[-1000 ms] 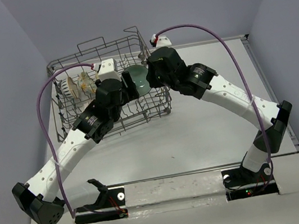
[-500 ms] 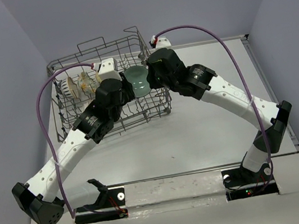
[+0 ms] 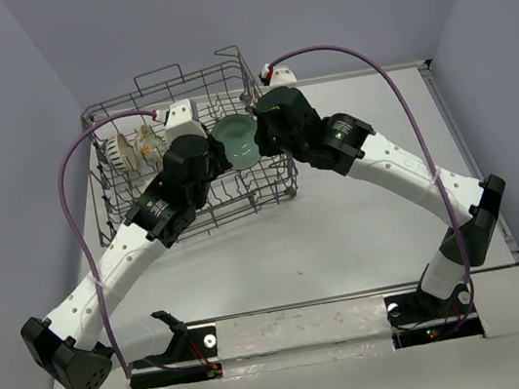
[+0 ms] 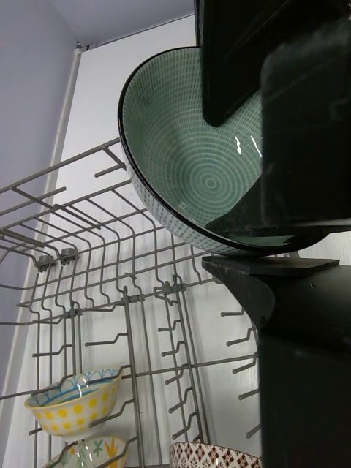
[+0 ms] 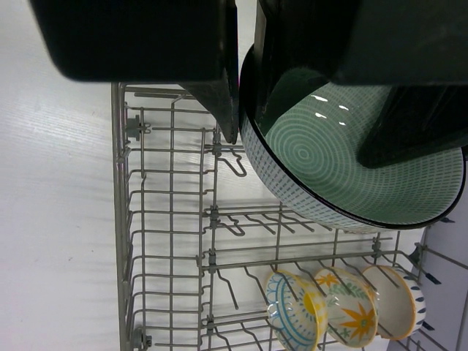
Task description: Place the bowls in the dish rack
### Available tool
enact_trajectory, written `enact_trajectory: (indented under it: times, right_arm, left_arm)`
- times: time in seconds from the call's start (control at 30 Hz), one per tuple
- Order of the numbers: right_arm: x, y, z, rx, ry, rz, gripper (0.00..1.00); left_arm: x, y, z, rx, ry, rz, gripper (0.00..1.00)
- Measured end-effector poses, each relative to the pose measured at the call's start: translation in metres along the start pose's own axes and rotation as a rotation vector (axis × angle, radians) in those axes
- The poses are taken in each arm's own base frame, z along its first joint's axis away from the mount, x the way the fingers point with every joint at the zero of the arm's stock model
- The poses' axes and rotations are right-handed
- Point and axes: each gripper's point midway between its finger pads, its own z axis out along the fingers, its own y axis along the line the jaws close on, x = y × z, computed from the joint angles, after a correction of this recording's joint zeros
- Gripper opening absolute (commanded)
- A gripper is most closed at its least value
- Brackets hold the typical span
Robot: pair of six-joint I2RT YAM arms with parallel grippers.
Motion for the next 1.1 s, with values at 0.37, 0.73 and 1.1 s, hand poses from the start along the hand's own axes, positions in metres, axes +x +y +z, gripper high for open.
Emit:
enact_trajectory:
  times: [0.37,0.73,1.1]
  right_arm:
    - [-0.002,-0.001,0.000,0.005,-0.010,-0.028,0.51]
    - [-0.025,-0.013,-0.035,-0.005,-0.076,-0.004,0.56]
    - [-0.041,-0.082,-0.107,0.121,-0.216,0.040,0.60]
  left_arm:
    - [0.012,0.005,-0.002,-0.015,0.043,0.045,0.00]
    - [0.004,0.026,0.004,-0.166,0.016,0.070,0.00]
    - [-0.019,0.076,0.029,-0.655,-0.022,0.259,0.00]
